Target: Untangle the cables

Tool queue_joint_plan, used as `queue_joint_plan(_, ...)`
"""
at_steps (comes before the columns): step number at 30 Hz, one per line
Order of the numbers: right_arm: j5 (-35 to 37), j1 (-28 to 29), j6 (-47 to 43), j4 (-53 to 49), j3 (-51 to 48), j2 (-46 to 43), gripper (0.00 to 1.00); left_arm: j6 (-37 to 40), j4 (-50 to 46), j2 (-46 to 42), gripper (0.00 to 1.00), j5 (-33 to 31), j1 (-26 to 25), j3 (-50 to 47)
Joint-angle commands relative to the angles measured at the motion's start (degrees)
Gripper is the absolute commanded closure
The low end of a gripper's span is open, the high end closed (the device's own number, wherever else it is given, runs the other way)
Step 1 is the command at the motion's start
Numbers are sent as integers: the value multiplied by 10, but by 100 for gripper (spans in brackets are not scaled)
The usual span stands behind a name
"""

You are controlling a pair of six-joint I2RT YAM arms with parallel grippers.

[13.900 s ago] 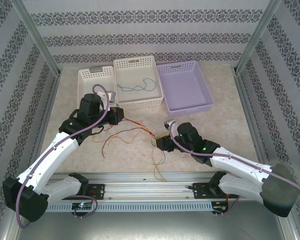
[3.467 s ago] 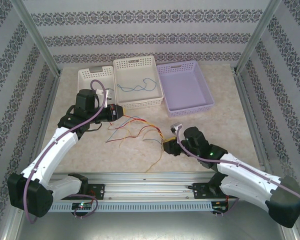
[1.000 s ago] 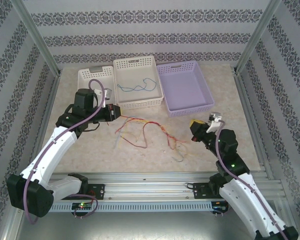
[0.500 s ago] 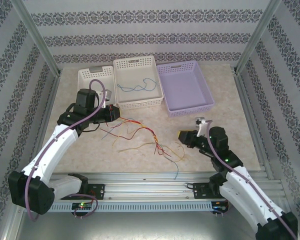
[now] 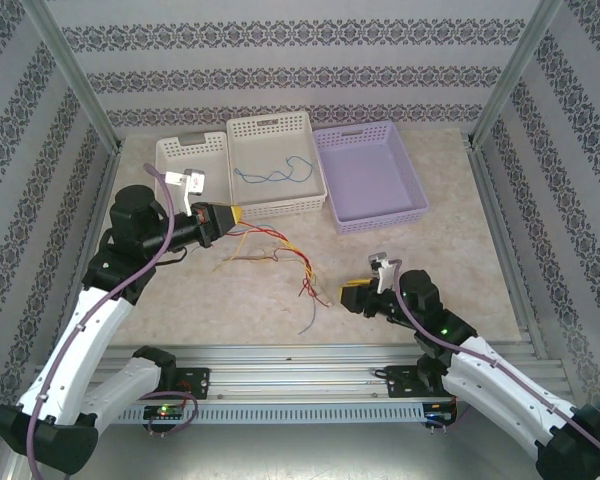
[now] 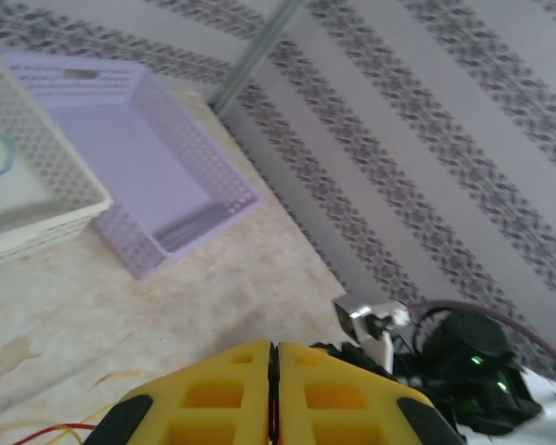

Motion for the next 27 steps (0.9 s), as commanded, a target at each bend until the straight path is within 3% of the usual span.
queue_joint_plan(1, -12, 4, 14, 72, -8, 20, 53, 1, 98, 0, 100, 88, 5, -43)
queue_joint_plan(12, -79, 31, -19, 213, 6, 144, 47, -78, 268, 23, 100, 187, 5, -85)
queue_joint_plan(19, -147, 52, -32, 282, -1, 163, 48, -22, 187, 40, 100, 160, 5, -63)
queue_joint_plan(27, -145, 77, -59, 272, -13, 121, 46, -7, 138, 74, 100, 105, 11, -24)
